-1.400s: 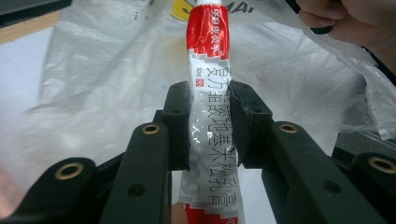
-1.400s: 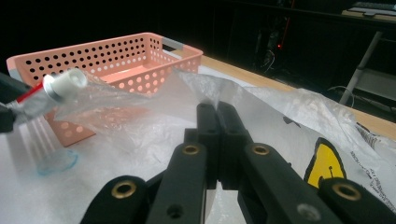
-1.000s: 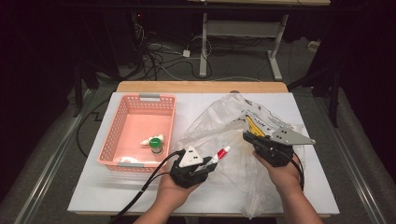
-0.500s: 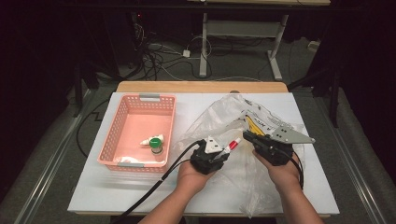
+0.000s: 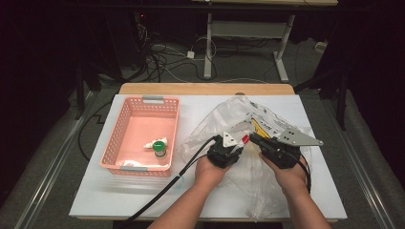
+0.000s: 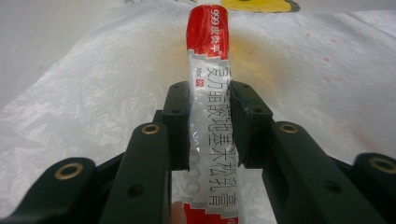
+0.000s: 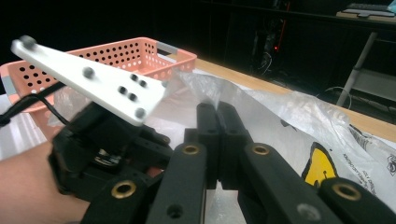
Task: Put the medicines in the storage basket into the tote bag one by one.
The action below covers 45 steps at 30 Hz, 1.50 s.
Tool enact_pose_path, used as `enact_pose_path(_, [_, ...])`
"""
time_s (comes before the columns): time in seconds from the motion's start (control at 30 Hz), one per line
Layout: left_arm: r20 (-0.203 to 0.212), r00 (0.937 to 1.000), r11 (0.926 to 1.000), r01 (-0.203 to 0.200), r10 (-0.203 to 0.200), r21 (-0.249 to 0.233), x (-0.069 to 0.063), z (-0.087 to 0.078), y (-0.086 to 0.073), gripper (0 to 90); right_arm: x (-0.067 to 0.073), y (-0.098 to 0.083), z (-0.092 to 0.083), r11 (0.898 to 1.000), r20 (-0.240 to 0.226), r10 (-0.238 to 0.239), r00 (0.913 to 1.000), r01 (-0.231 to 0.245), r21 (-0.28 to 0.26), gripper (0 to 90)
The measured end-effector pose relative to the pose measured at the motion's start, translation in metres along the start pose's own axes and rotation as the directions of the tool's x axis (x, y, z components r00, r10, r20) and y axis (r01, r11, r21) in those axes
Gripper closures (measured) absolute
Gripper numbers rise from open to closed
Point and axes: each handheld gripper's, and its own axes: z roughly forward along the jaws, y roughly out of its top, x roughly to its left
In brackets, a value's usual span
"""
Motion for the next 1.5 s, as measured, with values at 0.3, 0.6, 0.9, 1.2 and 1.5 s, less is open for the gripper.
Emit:
enact_pose_path(0.3, [-0.006,0.999,0.999,0.044,-0.044,-0.003,0.005,0.008,-0.002,59.8,0.0,0.0,0.0,1.0,-0.006,-0.001,1.0,0.001,0.001,90.0])
enact_pose_path(0.6, [0.063,0.9979,0.9999,0.016,-0.017,0.004,-0.005,-0.014,-0.008,41.9,-0.001,-0.001,-0.002,1.0,0.001,0.0,1.0,0.0,0.0,90.0])
enact_pose_path(0.9, [0.144,0.9895,0.9998,-0.002,0.005,-0.019,-0.016,-0.045,-0.03,32.2,0.0,-0.002,-0.003,1.0,0.0,-0.004,1.0,0.004,0.006,90.0])
enact_pose_path(1.2, [0.179,0.9836,0.9983,0.033,-0.024,-0.048,-0.02,-0.08,-0.053,22.3,0.003,-0.002,-0.003,1.0,0.003,-0.009,1.0,0.009,0.01,90.0])
enact_pose_path(1.5, [0.153,0.9873,0.9981,0.049,-0.043,-0.036,-0.011,-0.116,-0.062,0.0,0.004,-0.002,-0.003,1.0,0.004,-0.014,0.9999,0.014,0.012,90.0])
